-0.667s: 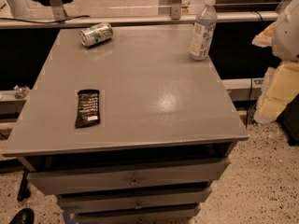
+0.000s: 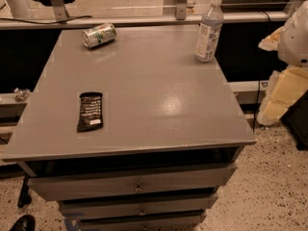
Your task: Move blue plastic bottle near 7up can
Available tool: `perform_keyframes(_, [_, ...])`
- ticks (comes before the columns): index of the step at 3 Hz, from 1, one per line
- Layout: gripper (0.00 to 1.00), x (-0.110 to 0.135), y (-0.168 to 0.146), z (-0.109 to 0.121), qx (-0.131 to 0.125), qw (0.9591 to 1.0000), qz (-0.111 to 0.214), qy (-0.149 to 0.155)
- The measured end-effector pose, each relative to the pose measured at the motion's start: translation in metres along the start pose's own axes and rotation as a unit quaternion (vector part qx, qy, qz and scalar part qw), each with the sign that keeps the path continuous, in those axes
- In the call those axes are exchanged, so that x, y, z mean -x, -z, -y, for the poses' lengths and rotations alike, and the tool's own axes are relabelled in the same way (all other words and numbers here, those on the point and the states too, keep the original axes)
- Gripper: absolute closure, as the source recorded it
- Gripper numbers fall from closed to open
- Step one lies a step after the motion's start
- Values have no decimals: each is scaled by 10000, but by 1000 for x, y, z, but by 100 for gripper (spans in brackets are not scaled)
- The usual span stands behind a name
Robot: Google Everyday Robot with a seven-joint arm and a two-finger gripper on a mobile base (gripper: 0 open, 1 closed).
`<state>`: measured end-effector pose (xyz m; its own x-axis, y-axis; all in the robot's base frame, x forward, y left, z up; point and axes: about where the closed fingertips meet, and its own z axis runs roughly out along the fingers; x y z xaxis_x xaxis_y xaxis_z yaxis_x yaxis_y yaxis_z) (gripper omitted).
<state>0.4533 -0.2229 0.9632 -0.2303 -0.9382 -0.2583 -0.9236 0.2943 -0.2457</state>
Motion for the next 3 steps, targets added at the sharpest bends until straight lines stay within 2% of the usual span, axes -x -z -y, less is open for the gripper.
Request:
perform_keyframes(1, [0,-18,-36,39,-87,9979,389,-510])
perform_keyframes(2, [0,-36,-66,89,-343,9896,858,-1104])
perform_keyframes(3, [0,-38,-86,144,-706,9709,1610,-1623])
